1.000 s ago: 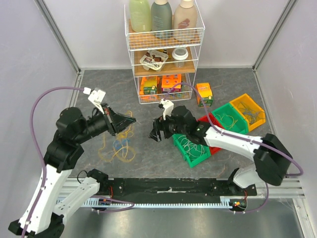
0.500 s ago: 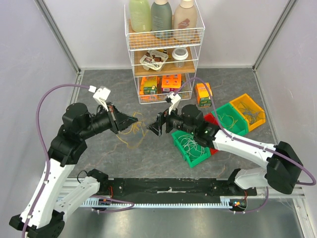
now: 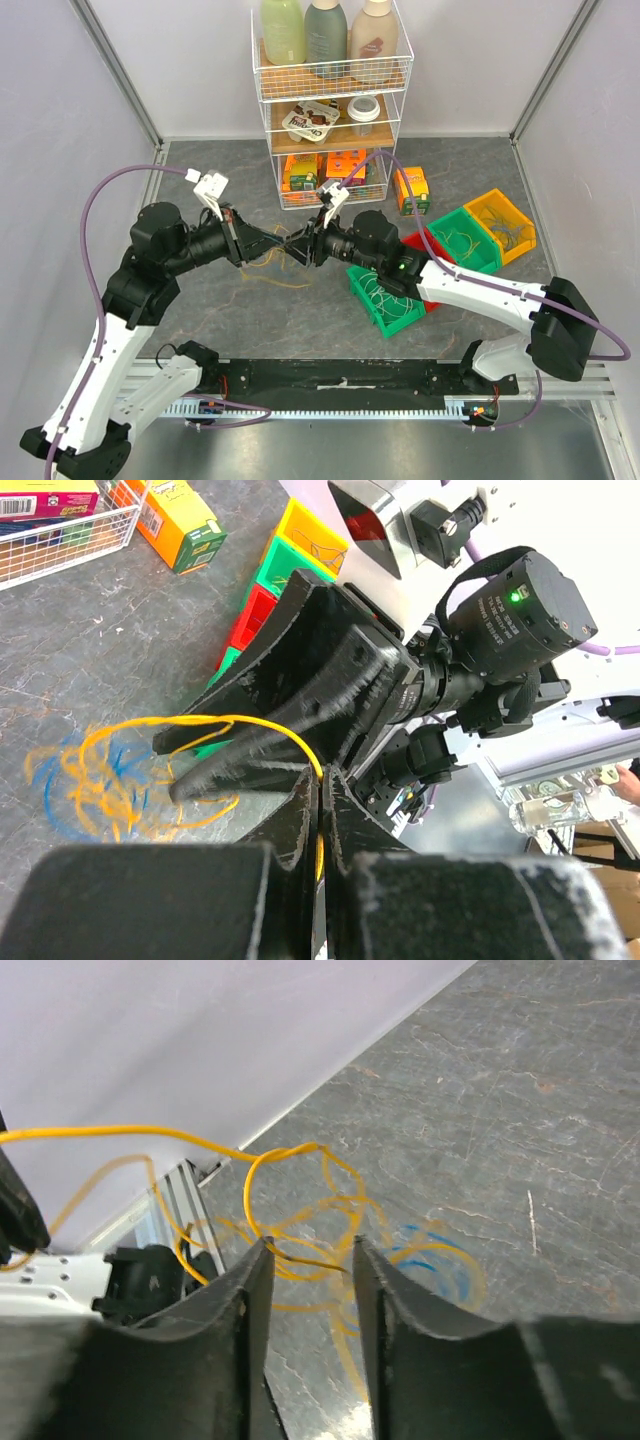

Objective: Untangle the cables

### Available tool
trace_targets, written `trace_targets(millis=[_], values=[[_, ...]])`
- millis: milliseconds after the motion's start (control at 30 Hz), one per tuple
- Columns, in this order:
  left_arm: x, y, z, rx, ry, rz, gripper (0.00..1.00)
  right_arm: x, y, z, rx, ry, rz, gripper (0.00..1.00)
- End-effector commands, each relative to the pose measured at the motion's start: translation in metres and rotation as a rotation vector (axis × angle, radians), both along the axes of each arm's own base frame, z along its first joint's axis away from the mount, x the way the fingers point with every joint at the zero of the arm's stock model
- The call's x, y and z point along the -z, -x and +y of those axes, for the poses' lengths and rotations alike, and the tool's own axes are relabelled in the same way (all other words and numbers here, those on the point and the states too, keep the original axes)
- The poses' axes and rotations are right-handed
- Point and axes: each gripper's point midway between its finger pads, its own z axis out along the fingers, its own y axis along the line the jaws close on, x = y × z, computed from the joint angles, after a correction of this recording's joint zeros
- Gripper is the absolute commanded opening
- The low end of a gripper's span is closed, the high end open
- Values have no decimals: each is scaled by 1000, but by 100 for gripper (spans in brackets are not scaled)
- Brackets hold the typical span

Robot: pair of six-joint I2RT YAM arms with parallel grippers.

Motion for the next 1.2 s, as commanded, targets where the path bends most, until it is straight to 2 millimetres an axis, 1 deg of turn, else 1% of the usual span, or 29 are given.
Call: trace_targets(millis=[0, 100, 133, 167, 200, 267, 300, 333, 367, 433, 467, 500, 567, 633, 667, 700, 767, 800, 867, 900, 933, 1000, 1033, 1067, 1133, 1167], values=[[-19, 9, -3, 33, 47, -41, 2, -31, -11, -1, 58, -72, -51, 34], [-25, 12, -2, 40, 49, -64, 2, -26, -25, -7, 137, -37, -50, 8], [-28, 13, -1, 43, 52, -72, 2, -24, -32, -11, 187, -27, -53, 1], [-32, 15, -1, 46, 53, -87, 2, -23, -37, -13, 218, -22, -50, 0], [-35, 16, 0, 43, 53, -94, 2, -18, -47, -19, 285, 0, -38, 0], [-45, 19, 6, 20, 50, -136, 2, 5, -70, -37, 456, 73, 36, 0], [-53, 21, 12, -9, 47, -173, 2, 23, -79, -45, 514, 128, 75, 0], [-66, 24, 19, -39, 48, -223, 2, 41, -88, -51, 554, 177, 109, 0], [-78, 26, 28, -84, 46, -268, 2, 65, -95, -57, 582, 232, 156, 0], [-110, 36, 52, -191, 44, -374, 2, 108, -99, -66, 603, 313, 222, 0], [-129, 43, 66, -250, 54, -428, 2, 130, -99, -71, 613, 352, 246, 0], [-150, 52, 78, -295, 60, -483, 2, 147, -98, -74, 622, 385, 259, 0], [-184, 66, 101, -388, 67, -556, 2, 176, -96, -79, 634, 444, 286, 0], [-210, 77, 118, -449, 73, -606, 2, 194, -94, -80, 632, 486, 298, 0], [-225, 87, 128, -481, 86, -643, 2, 202, -95, -81, 637, 506, 304, 0], [-230, 88, 133, -504, 83, -652, 2, 205, -96, -81, 639, 513, 304, 0], [-245, 95, 148, -567, 92, -694, 2, 210, -96, -78, 621, 530, 300, 0], [-248, 95, 150, -574, 95, -700, 2, 209, -95, -75, 602, 529, 292, 0], [-246, 88, 146, -570, 88, -685, 2, 203, -93, -64, 556, 522, 272, 0], [-242, 83, 143, -566, 86, -663, 2, 197, -91, -60, 539, 524, 249, 0], [-235, 72, 138, -562, 76, -633, 2, 191, -92, -58, 530, 526, 232, 0], [-230, 64, 130, -543, 80, -615, 2, 179, -91, -57, 510, 547, 196, 0], [-232, 64, 130, -543, 87, -617, 2, 172, -95, -57, 526, 539, 178, 0], [-238, 67, 131, -547, 102, -630, 2, 175, -95, -66, 548, 582, 176, 0], [-259, 76, 138, -569, 152, -672, 2, 178, -100, -74, 580, 635, 152, 0], [-273, 85, 142, -572, 191, -710, 2, 180, -103, -75, 588, 655, 142, 0]])
